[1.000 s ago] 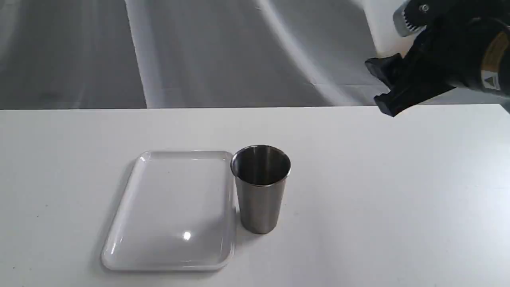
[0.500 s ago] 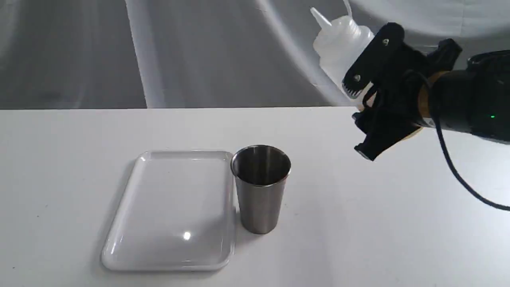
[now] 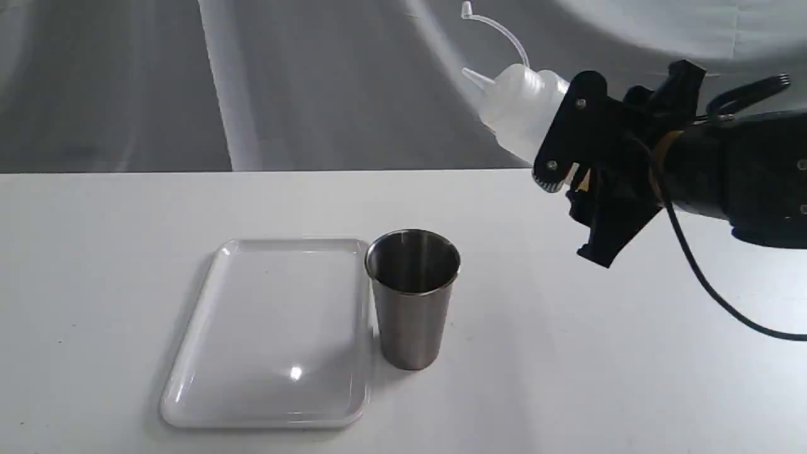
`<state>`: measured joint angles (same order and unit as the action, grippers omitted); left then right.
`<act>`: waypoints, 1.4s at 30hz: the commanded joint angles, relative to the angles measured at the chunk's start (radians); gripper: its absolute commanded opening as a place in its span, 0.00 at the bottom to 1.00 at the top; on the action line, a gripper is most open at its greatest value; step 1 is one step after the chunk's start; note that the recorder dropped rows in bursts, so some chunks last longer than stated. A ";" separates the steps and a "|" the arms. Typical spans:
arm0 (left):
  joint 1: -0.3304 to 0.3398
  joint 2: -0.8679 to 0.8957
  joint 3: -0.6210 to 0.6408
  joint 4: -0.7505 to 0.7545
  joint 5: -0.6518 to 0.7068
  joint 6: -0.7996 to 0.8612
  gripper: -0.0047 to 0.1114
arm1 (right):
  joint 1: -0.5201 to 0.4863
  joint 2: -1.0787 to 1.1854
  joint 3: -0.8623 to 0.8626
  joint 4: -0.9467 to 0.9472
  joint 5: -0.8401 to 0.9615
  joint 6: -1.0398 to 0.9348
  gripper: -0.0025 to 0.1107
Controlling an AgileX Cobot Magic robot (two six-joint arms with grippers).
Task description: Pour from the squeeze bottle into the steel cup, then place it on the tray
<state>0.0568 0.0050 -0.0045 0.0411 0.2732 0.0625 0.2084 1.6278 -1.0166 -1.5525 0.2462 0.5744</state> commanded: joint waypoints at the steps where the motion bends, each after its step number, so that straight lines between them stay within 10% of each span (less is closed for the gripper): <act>1: 0.001 -0.005 0.004 0.002 -0.007 -0.002 0.11 | 0.010 -0.007 -0.010 -0.084 0.019 0.007 0.16; 42: 0.001 -0.005 0.004 0.002 -0.007 -0.002 0.11 | 0.101 0.055 -0.010 -0.192 0.197 -0.395 0.16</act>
<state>0.0568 0.0050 -0.0045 0.0411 0.2732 0.0625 0.3035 1.6925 -1.0166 -1.7316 0.4320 0.2008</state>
